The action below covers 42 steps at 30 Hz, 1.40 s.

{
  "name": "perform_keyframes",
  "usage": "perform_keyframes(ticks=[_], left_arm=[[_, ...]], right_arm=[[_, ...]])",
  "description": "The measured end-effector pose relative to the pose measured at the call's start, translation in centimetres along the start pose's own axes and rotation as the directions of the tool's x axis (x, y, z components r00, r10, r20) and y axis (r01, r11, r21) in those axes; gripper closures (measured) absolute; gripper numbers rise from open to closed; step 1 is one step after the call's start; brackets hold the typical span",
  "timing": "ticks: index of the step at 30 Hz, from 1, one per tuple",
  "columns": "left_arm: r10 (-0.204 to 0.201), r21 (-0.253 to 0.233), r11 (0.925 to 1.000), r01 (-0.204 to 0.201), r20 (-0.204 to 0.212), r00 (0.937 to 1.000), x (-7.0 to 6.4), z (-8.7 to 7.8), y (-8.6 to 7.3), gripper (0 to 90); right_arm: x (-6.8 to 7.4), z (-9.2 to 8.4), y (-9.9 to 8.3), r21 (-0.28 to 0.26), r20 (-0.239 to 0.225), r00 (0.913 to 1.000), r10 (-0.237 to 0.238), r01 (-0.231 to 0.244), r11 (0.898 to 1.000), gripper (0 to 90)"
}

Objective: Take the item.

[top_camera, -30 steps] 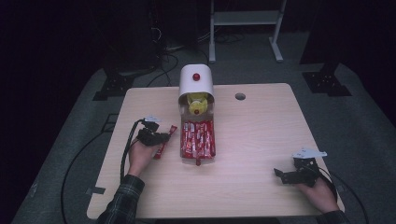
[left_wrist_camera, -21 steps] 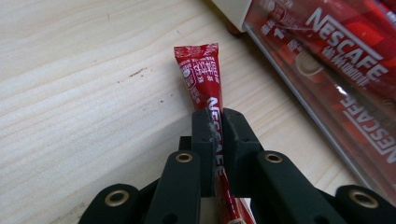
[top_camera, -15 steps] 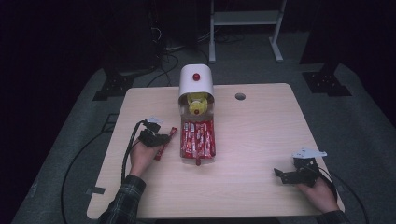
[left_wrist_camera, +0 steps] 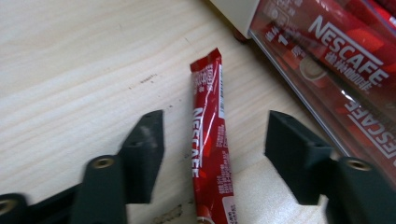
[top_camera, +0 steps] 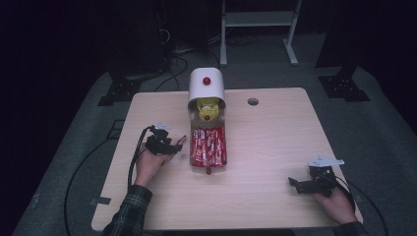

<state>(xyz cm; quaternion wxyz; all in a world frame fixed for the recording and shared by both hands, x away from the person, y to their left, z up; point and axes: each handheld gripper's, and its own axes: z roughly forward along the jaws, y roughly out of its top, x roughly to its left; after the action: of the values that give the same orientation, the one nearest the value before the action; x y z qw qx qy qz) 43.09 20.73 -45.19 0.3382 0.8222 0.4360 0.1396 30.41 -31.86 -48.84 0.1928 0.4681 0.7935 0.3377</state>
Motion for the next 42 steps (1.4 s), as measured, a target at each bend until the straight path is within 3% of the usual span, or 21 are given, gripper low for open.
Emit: perform_keyframes(ticks=[8, 14, 42], left_arm=[[0.015, 0.005, 0.9999, -0.015, -0.025, 0.9996, -0.3, -0.6, 0.1, 9.9], [0.031, -0.001, 0.9995, -0.031, -0.031, 0.9990, -0.8, -1.0, -0.1, 2.9], [0.042, -0.026, 0.9987, -0.044, -0.054, 0.9976, -2.2, -4.3, -2.4, 0.0]], right_arm=[[0.0, 0.0, 0.0, 0.000, 0.000, 1.0000, -0.001, 0.001, 1.000, 1.5], [0.0, 0.0, 0.0, 0.001, -0.001, 1.0000, 0.000, 0.000, 1.000, 1.5], [0.0, 0.0, 0.0, 0.002, -0.001, 1.0000, -0.001, 0.001, 1.000, 1.5]])
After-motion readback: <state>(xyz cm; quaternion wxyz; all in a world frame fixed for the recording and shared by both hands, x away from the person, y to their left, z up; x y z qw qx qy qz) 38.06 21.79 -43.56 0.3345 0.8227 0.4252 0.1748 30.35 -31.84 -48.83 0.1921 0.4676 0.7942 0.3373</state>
